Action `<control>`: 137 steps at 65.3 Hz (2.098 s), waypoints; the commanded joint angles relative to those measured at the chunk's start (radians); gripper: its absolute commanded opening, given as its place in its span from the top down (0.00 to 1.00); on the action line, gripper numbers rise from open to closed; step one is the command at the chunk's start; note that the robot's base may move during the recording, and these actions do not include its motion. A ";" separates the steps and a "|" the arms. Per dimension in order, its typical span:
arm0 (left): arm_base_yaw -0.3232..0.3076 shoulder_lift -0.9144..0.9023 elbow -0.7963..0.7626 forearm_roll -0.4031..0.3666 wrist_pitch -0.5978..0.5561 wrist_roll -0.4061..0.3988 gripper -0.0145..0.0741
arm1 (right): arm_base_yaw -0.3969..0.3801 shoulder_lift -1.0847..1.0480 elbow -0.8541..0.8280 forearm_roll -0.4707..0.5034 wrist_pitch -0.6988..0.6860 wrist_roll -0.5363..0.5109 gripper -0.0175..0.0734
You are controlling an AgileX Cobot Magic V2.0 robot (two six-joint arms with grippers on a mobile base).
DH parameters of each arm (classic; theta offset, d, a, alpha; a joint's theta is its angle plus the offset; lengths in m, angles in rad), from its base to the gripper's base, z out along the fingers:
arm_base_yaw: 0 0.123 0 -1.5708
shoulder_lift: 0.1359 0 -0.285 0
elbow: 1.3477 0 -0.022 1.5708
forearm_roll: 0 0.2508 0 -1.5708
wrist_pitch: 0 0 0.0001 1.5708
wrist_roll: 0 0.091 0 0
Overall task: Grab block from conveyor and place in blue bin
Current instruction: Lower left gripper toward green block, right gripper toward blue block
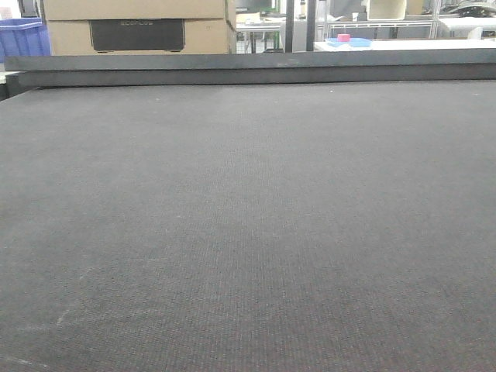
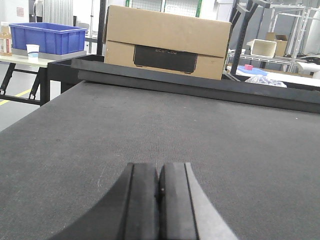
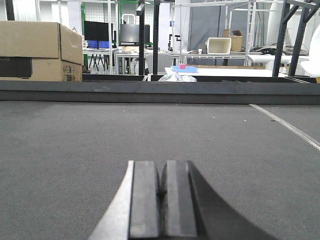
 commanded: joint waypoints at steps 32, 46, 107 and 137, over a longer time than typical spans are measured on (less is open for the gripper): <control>0.003 -0.004 -0.002 0.000 -0.018 0.002 0.96 | -0.004 -0.003 0.000 -0.007 -0.019 0.000 0.99; 0.003 -0.004 -0.002 0.043 -0.018 0.002 0.96 | -0.004 -0.003 0.000 -0.007 -0.019 0.000 0.99; 0.003 0.266 -0.538 0.109 0.531 0.002 0.96 | -0.004 0.398 -0.595 -0.007 0.613 0.000 0.99; 0.003 0.915 -0.874 0.047 1.025 0.002 0.96 | -0.004 1.034 -0.898 -0.007 1.088 0.000 0.99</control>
